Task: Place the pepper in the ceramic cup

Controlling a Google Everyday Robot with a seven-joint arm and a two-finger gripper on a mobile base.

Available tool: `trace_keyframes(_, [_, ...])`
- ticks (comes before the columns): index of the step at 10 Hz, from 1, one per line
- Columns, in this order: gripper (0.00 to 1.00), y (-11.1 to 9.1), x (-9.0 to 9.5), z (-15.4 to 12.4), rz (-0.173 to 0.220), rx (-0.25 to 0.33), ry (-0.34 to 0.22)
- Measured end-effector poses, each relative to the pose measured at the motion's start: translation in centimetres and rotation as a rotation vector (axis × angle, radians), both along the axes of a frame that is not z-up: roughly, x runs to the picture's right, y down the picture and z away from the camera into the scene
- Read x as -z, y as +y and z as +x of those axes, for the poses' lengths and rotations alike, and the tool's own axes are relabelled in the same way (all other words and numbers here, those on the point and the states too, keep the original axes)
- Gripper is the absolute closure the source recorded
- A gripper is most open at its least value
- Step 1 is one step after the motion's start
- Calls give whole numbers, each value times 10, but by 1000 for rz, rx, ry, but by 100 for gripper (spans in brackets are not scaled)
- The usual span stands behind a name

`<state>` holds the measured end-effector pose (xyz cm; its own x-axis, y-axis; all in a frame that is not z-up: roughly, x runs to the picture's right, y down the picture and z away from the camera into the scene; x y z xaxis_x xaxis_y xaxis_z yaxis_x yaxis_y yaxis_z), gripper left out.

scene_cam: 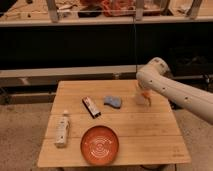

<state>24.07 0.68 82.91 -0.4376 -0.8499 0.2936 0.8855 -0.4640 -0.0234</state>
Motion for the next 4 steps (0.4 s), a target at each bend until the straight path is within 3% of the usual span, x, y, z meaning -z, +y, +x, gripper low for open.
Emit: trace_keyframes(4, [20,0,0,2,15,-13,9])
